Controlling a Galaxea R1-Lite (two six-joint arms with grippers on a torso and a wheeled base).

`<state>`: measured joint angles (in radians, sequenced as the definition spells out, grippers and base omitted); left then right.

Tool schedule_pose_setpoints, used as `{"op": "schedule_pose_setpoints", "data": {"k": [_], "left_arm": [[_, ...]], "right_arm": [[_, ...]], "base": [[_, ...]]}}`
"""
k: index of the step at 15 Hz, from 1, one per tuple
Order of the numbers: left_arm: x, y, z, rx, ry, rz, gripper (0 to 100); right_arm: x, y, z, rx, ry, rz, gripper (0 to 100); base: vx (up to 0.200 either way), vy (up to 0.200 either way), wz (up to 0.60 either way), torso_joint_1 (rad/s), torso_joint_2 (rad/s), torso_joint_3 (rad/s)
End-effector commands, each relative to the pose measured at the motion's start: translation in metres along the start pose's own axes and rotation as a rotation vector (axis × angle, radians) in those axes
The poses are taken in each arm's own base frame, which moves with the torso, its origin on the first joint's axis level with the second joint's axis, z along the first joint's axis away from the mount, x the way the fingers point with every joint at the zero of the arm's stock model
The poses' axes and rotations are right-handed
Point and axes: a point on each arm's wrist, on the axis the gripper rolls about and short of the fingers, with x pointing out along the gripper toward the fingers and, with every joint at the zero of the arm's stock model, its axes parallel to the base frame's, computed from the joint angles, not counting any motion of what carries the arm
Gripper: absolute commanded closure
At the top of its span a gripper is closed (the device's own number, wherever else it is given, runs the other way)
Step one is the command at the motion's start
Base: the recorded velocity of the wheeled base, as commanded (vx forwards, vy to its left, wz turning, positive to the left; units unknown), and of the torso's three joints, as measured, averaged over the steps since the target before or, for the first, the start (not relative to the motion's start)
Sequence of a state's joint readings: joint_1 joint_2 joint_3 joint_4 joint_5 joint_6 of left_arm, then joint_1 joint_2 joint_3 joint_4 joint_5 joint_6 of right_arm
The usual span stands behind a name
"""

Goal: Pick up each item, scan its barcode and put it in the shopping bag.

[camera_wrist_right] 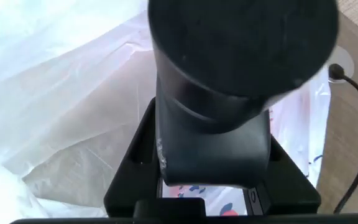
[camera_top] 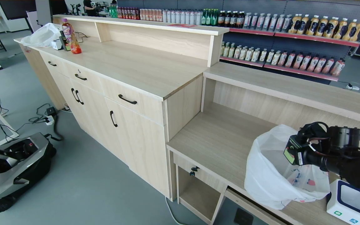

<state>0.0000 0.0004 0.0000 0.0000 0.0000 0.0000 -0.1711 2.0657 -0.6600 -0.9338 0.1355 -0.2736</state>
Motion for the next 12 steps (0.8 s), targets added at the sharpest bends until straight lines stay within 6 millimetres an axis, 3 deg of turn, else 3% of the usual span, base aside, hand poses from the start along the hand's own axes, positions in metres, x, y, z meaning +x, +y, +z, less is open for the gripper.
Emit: {"op": "schedule_pose_setpoints", "data": {"k": [1,12], "left_arm": [[0.000,0.000,0.000,0.000,0.000,0.000,0],[0.000,0.000,0.000,0.000,0.000,0.000,0]], "right_arm": [[0.016,0.005,-0.016,0.017,0.018,0.054,100],[0.069,0.005,-0.031,0.077,-0.065,0.047,100]], "base": [[0.000,0.000,0.00,0.000,0.00,0.000],[0.000,0.000,0.00,0.000,0.00,0.000]]}}
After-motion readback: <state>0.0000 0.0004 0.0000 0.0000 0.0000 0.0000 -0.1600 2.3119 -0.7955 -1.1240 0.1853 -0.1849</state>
